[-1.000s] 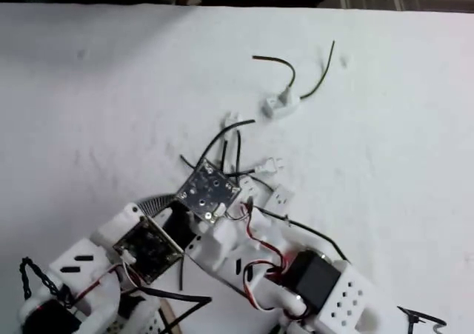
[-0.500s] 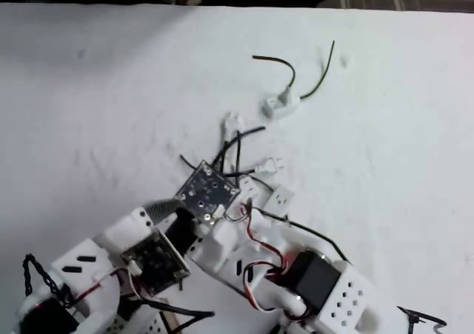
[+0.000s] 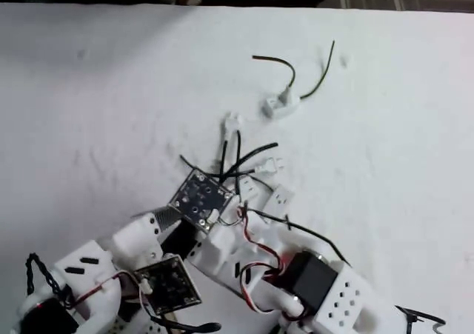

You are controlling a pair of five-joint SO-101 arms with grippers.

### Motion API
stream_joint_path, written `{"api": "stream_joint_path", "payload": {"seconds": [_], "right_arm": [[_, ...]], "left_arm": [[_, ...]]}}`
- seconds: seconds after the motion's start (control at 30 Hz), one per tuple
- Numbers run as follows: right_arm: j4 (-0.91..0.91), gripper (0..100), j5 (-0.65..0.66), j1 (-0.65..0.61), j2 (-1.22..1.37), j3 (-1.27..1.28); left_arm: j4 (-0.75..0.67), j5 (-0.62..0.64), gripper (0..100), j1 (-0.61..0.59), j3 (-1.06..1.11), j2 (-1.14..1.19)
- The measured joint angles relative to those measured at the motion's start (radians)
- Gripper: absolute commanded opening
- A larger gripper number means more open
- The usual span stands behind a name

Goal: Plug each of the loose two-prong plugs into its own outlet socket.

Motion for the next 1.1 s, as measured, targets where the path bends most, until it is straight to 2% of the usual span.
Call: {"api": "stream_joint_path", "payload": {"seconds": [0.13,0.33,0.47,0.6,0.87,1.1], "right_arm": [[-0.002,1.7,0.0,0.034,-0.003,-0.002],[-0.012,1.7,-0.002,0.095,-0.002,-0.002],[-0.1,1.6,-0.029,0.104,0.029,0.02],[-0.247,1.6,-0.083,0.104,0.163,0.068],[-0.56,1.6,-0.167,0.104,0.52,0.072],[-0.712,1.6,-0.196,0.104,0.724,0.072]], "left_arm": [[0.011,-0.006,2,-0.091,-0.044,0.002],[0.011,-0.029,2,-0.384,-0.144,0.002],[0.011,-0.051,2,-0.566,-0.144,0.002],[-0.018,-0.051,2,-0.729,-0.071,0.002],[-0.212,0.078,2,-1.076,0.13,0.002],[-0.339,0.187,2,-1.221,0.348,0.006]]}}
